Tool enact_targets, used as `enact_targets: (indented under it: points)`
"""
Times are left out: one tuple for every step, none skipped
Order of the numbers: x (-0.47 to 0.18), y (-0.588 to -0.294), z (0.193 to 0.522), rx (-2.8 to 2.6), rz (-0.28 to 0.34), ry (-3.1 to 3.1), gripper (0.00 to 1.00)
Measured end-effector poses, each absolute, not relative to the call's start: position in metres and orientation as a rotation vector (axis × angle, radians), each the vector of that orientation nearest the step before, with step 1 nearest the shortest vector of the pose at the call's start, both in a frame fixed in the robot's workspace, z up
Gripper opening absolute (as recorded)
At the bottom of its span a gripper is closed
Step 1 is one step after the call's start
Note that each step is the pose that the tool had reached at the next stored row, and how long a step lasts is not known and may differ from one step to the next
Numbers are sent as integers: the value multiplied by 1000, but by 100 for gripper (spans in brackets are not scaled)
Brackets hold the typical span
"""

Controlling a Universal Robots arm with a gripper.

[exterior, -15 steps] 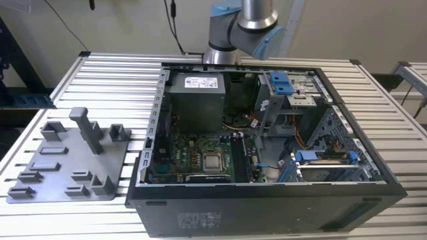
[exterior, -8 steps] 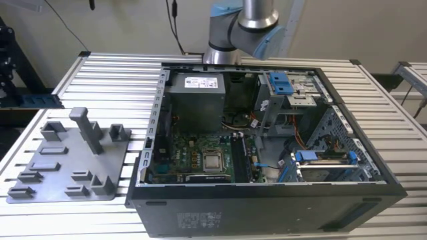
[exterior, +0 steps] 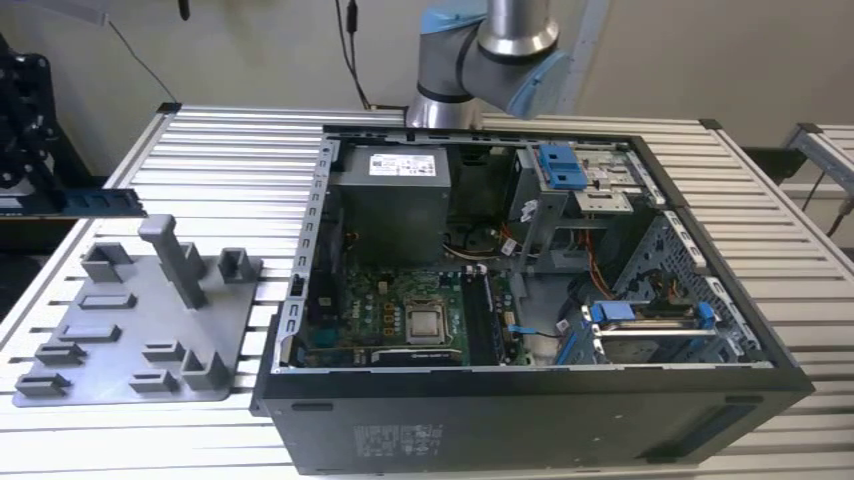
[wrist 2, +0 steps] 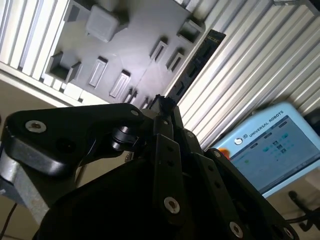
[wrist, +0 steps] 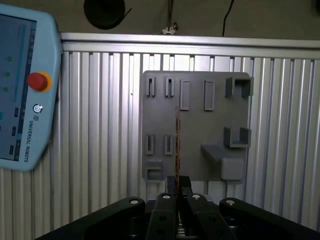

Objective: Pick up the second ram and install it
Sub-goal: 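Pick up the second ram and move it above second insertion slot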

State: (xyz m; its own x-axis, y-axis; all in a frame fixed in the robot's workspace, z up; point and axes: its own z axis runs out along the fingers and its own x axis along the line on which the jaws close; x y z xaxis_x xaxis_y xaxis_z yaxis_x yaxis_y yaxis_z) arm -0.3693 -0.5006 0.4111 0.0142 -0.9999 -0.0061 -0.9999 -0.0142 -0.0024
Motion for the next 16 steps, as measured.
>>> enact_targets:
  points:
    - [-368,-501,411,-2233,4,2201,15]
    - [-366,-501,411,-2233,4,2201,15]
    - [-364,-501,411,-2233,4,2201,15]
    - [-363,-501,411,-2233,4,2201,15]
    - [-361,-501,411,-2233,4,2201,15]
    - [-359,-501,411,-2233,4,2201,15]
    - [-358,-501,411,-2233,4,2201,15]
    - [-356,-501,411,-2233,4,2201,15]
    - [-355,-501,411,-2233,4,2201,15]
    - [-353,-501,411,-2233,4,2201,15]
    - [-352,-501,411,-2233,4,2201,15]
    - [-350,-501,411,-2233,4,2201,15]
    - [-349,-501,411,-2233,4,2201,15]
    - [-347,-501,411,-2233,4,2201,15]
    - [-345,-501,411,-2233,4,2201,15]
    - [-343,-501,411,-2233,4,2201,15]
